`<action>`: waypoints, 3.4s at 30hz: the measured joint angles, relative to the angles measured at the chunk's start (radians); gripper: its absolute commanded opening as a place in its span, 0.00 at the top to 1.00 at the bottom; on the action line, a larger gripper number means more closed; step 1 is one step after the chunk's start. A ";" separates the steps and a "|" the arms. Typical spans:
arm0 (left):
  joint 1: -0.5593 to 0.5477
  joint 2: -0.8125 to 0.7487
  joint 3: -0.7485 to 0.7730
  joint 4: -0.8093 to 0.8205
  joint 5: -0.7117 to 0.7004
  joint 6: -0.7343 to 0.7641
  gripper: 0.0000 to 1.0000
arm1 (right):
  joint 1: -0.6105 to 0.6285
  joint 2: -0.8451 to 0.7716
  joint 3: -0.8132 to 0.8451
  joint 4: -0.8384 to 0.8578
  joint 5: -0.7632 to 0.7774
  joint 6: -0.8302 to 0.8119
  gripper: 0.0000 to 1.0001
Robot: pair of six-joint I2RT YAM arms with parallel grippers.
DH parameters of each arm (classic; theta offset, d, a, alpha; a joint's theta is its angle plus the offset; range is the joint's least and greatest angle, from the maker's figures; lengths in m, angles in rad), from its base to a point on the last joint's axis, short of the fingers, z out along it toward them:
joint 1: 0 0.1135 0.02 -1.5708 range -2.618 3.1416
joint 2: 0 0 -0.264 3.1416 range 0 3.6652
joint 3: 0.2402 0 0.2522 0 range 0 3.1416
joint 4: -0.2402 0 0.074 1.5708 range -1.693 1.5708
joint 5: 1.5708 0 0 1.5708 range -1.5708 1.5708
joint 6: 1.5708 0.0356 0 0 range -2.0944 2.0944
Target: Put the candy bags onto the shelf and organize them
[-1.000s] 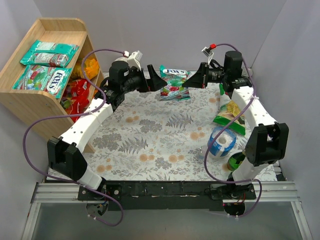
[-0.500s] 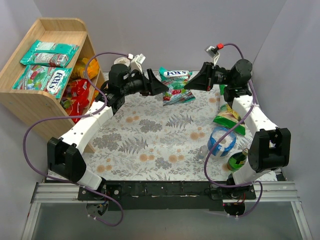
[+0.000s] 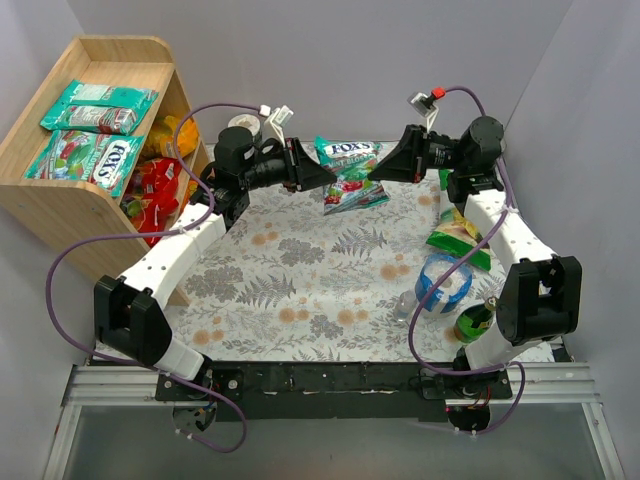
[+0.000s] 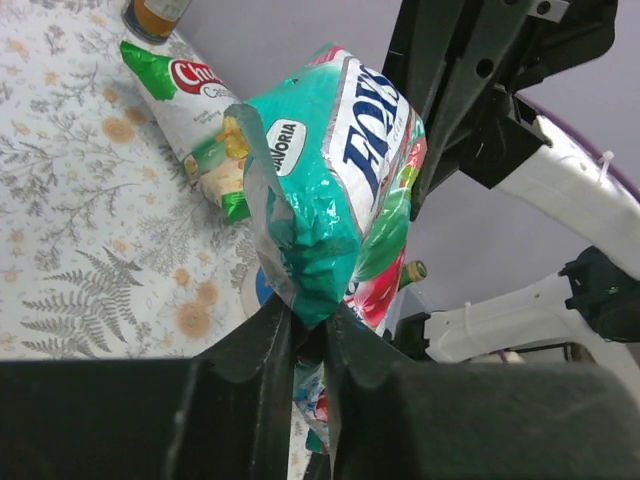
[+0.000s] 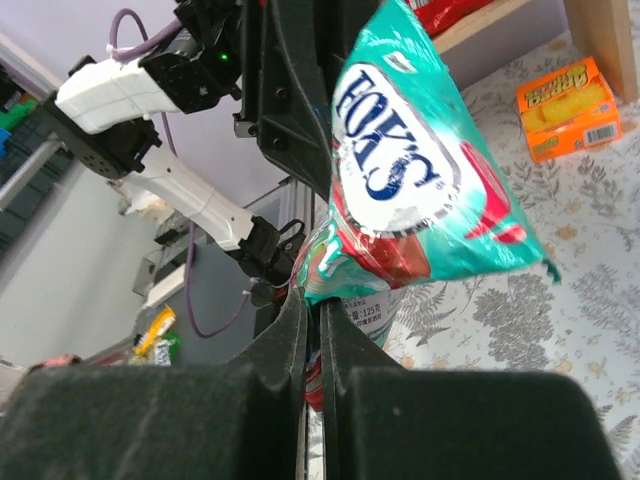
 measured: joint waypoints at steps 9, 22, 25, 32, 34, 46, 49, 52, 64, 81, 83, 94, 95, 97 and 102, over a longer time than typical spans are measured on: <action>0.006 0.000 0.057 -0.068 -0.083 0.028 1.00 | 0.019 0.036 0.237 -0.796 0.286 -0.545 0.60; 0.011 0.000 0.216 -0.317 -0.259 0.113 1.00 | 0.004 0.045 0.224 -1.073 0.784 -0.669 0.32; 0.027 0.000 0.323 -0.386 -0.328 0.123 1.00 | 0.003 0.045 0.226 -1.097 0.831 -0.669 0.32; 0.193 0.011 0.522 -0.447 -0.413 0.105 1.00 | 0.004 0.045 0.226 -1.124 0.868 -0.665 0.32; 0.231 0.018 0.555 -0.470 -0.459 0.103 1.00 | 0.004 0.045 0.226 -1.133 0.871 -0.664 0.32; 0.401 0.068 0.748 -0.579 -0.719 0.049 1.00 | 0.004 0.074 0.250 -1.157 0.871 -0.661 0.34; 0.455 0.072 0.775 -0.595 -0.774 0.021 1.00 | 0.004 0.075 0.250 -1.159 0.871 -0.662 0.34; 0.505 0.074 0.790 -0.615 -0.820 -0.008 1.00 | 0.004 0.075 0.250 -1.160 0.869 -0.662 0.34; 0.711 0.116 0.803 -0.585 -0.701 -0.129 1.00 | 0.001 0.071 0.204 -1.153 0.862 -0.662 0.35; 0.816 0.174 0.753 -0.445 -0.352 -0.203 0.95 | -0.013 0.078 0.200 -1.152 0.848 -0.654 0.37; 0.819 0.174 0.753 -0.446 -0.356 -0.204 0.89 | -0.014 0.081 0.200 -1.152 0.847 -0.653 0.38; 0.835 0.190 0.777 -0.479 -0.426 -0.196 0.55 | -0.014 0.101 0.201 -1.152 0.836 -0.635 0.38; 0.835 0.190 0.777 -0.479 -0.430 -0.193 0.52 | -0.014 0.103 0.201 -1.152 0.835 -0.635 0.38; 0.835 0.190 0.777 -0.480 -0.443 -0.187 0.44 | -0.014 0.106 0.201 -1.151 0.834 -0.631 0.39; 0.834 0.190 0.782 -0.479 -0.497 -0.172 0.37 | -0.014 0.109 0.201 -1.143 0.822 -0.612 0.40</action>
